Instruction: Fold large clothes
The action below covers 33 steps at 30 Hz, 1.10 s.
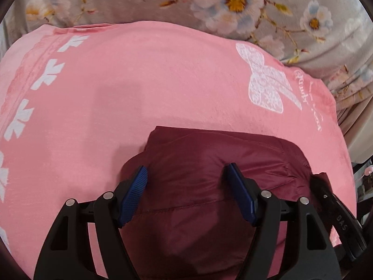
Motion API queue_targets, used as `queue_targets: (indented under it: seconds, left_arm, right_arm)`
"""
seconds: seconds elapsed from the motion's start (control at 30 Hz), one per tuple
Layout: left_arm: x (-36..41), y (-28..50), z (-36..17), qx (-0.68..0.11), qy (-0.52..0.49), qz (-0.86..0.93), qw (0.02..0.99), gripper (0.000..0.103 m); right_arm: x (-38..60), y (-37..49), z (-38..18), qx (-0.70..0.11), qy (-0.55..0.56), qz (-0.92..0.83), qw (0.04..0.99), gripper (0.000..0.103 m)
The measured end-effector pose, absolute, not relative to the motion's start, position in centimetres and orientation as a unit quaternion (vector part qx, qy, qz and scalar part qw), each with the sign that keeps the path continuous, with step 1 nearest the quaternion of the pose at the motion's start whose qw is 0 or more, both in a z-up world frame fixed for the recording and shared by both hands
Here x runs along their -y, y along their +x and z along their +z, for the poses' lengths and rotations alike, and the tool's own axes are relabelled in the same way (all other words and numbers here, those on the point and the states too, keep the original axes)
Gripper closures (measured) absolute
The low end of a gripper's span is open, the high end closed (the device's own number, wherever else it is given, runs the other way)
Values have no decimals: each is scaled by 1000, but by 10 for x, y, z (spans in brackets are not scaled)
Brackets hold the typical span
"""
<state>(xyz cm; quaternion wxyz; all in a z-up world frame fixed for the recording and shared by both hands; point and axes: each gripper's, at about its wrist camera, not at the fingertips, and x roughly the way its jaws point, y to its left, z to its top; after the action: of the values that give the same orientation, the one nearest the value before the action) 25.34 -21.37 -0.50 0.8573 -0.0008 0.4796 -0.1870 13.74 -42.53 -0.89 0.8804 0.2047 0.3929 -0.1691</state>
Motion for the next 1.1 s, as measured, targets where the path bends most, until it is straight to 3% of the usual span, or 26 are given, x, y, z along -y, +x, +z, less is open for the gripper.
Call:
queue_targets:
  seconds: [0.4, 1.1]
  left_arm:
    - [241, 249, -29, -428, 44, -165, 888, 19]
    - [256, 242, -43, -397, 80, -147, 903, 16]
  right_arm:
    - [437, 149, -54, -406, 208, -148, 877, 96]
    - [438, 144, -68, -382, 234, -140, 883, 97]
